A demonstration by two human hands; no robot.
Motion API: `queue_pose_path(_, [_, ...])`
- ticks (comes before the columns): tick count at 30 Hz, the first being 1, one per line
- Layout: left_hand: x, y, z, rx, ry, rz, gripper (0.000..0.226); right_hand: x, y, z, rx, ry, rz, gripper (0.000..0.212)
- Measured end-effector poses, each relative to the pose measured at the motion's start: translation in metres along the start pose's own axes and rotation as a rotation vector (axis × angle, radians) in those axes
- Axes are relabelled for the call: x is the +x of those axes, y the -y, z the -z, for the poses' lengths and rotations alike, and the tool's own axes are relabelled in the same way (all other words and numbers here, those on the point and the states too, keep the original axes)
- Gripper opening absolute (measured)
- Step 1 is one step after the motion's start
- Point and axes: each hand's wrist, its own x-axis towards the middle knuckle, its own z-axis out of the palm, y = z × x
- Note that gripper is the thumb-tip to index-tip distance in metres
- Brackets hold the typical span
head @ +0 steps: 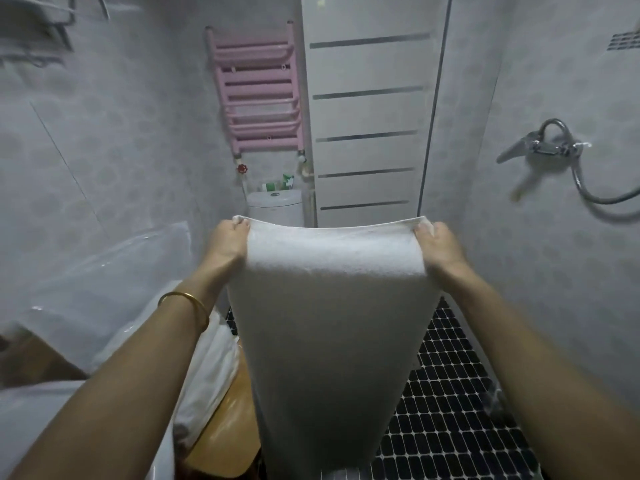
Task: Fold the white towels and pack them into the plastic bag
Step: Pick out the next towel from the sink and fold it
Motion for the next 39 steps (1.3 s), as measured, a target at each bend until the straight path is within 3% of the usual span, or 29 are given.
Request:
queue_pose_path(3, [0.008, 0.003, -0.002, -0.001, 0.034, 0.121, 0.037, 0.0, 0.004, 0.0, 0.057, 0.14, -0.166, 0.015])
queue_pose_path(6, [0.018, 0.009, -0.007, -0.147, 0.054, 0.287, 0.044, -0.004, 0.008, 0.006, 0.318, 0.339, -0.388, 0.017])
queue_pose_path(10, [0.024, 0.013, -0.009, -0.27, 0.031, 0.407, 0.049, -0.011, 0.001, 0.016, 0.272, 0.445, -0.354, 0.029])
queue_pose_path(13, [0.025, 0.005, -0.014, -0.175, 0.033, 0.356, 0.048, -0.016, -0.006, 0.019, 0.256, 0.435, -0.223, 0.026])
queue_pose_path(16, [0.021, -0.005, -0.015, -0.005, -0.005, 0.223, 0.039, -0.021, -0.01, 0.019, 0.172, 0.366, -0.115, 0.04])
queue_pose_path(19, [0.021, -0.014, -0.012, 0.178, -0.017, 0.077, 0.038, -0.026, -0.009, 0.014, 0.189, 0.351, -0.196, 0.039])
queue_pose_path(22, [0.028, -0.013, -0.01, 0.295, 0.026, 0.096, 0.04, -0.031, -0.007, 0.01, 0.381, 0.446, -0.37, 0.012])
queue_pose_path(24, [0.032, -0.011, -0.007, 0.314, 0.075, 0.1, 0.042, -0.034, -0.008, 0.012, 0.364, 0.567, -0.277, 0.027])
queue_pose_path(27, [0.034, -0.009, -0.004, 0.308, 0.107, 0.126, 0.041, -0.041, -0.007, 0.011, -0.054, 0.663, 0.062, 0.054])
queue_pose_path(31, [0.031, -0.009, -0.004, 0.485, 0.178, 0.139, 0.042, -0.039, -0.01, 0.006, -0.551, 0.619, 0.33, 0.043])
queue_pose_path(35, [0.027, 0.001, -0.005, 0.575, 0.302, 0.234, 0.033, -0.029, -0.009, 0.007, -0.635, 0.487, 0.403, 0.029])
queue_pose_path(39, [0.02, 0.013, 0.005, 0.615, 0.428, 0.322, 0.04, -0.021, -0.005, 0.016, -0.464, 0.402, 0.472, 0.023])
